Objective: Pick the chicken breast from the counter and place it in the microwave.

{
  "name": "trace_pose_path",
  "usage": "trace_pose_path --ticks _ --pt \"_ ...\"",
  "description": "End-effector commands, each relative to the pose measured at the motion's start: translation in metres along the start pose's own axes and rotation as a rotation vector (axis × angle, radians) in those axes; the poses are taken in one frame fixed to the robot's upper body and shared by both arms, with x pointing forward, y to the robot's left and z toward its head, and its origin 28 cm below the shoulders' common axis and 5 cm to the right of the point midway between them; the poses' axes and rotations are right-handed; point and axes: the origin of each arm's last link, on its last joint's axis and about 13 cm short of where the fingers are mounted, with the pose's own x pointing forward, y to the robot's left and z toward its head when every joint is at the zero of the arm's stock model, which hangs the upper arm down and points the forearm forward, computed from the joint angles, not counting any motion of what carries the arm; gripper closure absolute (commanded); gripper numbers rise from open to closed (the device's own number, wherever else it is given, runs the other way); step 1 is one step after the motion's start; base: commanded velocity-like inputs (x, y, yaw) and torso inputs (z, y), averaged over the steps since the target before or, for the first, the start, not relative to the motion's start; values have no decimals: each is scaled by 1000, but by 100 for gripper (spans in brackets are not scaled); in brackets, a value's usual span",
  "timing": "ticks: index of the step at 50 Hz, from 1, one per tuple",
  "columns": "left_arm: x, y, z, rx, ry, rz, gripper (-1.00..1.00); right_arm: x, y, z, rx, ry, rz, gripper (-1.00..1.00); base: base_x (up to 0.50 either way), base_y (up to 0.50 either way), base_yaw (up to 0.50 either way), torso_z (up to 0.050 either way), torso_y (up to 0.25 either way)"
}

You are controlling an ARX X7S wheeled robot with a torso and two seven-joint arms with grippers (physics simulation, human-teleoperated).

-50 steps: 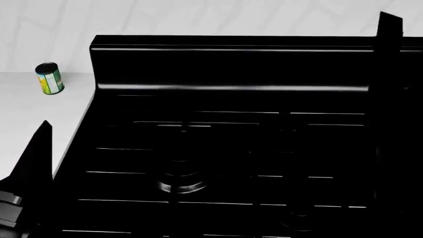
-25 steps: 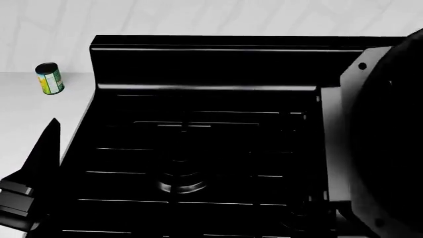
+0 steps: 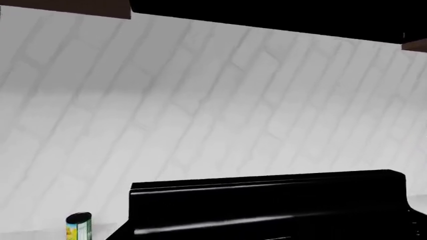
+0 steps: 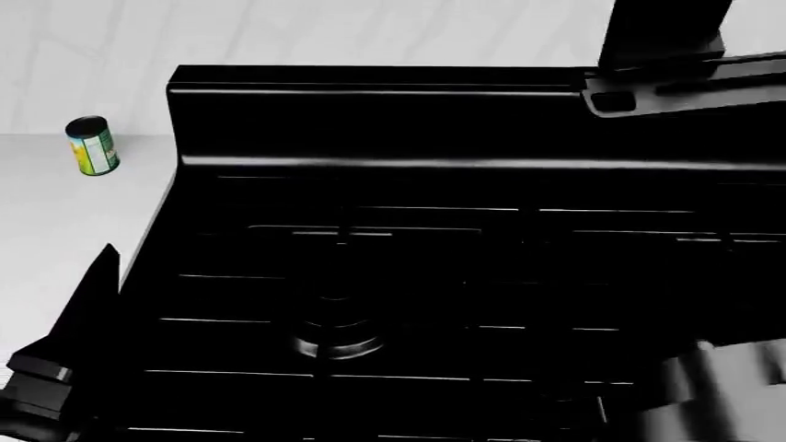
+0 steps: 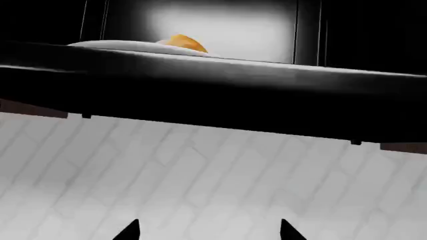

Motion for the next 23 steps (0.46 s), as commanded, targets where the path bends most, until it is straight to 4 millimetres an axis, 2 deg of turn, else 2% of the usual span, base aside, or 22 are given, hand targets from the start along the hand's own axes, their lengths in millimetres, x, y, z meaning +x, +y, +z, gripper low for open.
trace_pose_path --ticks 1,2,3,4,5,6,7,8,9,13,15,18,23 --pt "16 2 -74 -156 108 -37 -100 -56 19 -183 -117 788 168 -100 0 0 0 0 0" --pt "23 -3 -83 -179 127 -60 -100 -72 43 -228 -181 908 346 -100 0 0 0 0 0" --pt "32 -14 -90 -219 145 -115 -100 -73 75 -259 -223 886 517 -100 0 0 0 0 0" --pt "35 -21 -89 -232 149 -157 -100 -72 97 -282 -195 828 566 -100 0 0 0 0 0" --pt "42 -42 -89 -296 198 -323 -100 -76 128 -302 -158 795 634 -100 0 0 0 0 0" --pt "41 -50 -88 -324 200 -394 -100 -79 139 -309 -109 803 551 -100 0 0 0 0 0" --pt "40 -62 -87 -403 224 -481 -100 -76 147 -309 -224 732 466 -100 0 0 0 0 0" --pt "38 -65 -88 -430 226 -501 -100 -78 149 -311 -293 706 342 -100 0 0 0 0 0" --pt "32 -72 -87 -475 236 -535 -100 -84 152 -313 -318 698 344 -100 0 0 0 0 0" --pt "11 -80 -87 -502 234 -536 -100 -109 156 -313 -322 692 356 -100 0 0 0 0 0" --pt "0 -79 -85 -497 218 -511 -100 -118 155 -304 -268 694 317 -100 0 0 0 0 0" --pt "-8 -80 -82 -490 218 -506 -100 -121 154 -296 -259 686 305 -100 0 0 2 0 0" --pt "-5 -78 -74 -486 186 -471 -100 -112 142 -284 -212 669 219 -100 0 0 2 0 0"
